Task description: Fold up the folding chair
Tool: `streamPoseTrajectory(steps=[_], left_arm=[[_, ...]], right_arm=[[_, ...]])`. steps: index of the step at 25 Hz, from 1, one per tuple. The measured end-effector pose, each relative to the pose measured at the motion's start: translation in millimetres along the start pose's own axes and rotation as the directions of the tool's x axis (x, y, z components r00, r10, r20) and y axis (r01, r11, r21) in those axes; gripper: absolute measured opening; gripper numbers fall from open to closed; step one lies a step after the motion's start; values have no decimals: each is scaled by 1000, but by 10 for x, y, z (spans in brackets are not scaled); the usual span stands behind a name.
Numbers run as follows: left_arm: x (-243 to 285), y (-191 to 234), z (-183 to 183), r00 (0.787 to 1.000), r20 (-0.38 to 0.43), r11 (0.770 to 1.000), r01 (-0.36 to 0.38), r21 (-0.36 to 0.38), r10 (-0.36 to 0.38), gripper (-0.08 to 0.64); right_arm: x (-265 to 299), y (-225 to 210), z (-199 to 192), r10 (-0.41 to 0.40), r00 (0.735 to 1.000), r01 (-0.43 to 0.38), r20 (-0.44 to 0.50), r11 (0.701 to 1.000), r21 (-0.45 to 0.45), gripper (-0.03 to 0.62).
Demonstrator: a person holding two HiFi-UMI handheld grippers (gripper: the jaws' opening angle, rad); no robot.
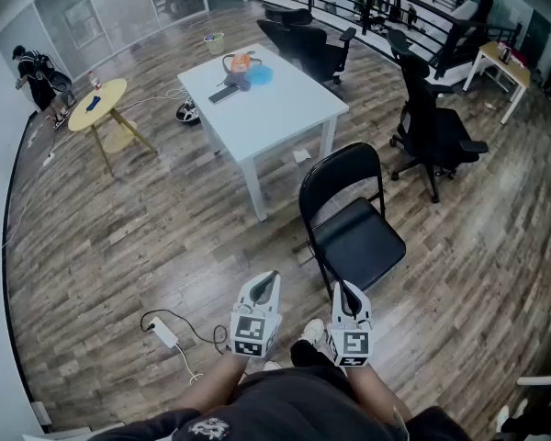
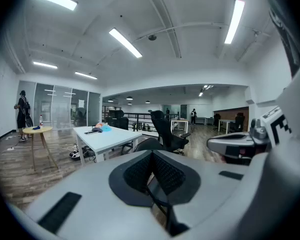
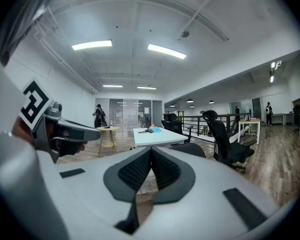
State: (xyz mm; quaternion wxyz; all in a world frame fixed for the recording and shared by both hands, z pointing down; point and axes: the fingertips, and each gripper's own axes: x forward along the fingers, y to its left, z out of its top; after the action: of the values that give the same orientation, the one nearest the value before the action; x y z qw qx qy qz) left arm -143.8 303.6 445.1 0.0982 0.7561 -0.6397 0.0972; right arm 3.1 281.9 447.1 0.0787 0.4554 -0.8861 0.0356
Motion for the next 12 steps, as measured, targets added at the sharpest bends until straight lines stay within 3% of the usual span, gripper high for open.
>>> streamPoseTrajectory(steps=[3,12], left_arm=[[422,-22,103,1000,-11,1000,9,-26,-9,5],[1376,-80,146,996,-87,999,22,24,-20,5]], right_arm=[[326,-324,-33,4,1000,-4,-15,1000,8,14],[839,-1195,-362,-48,995,54,-90,996,75,14]])
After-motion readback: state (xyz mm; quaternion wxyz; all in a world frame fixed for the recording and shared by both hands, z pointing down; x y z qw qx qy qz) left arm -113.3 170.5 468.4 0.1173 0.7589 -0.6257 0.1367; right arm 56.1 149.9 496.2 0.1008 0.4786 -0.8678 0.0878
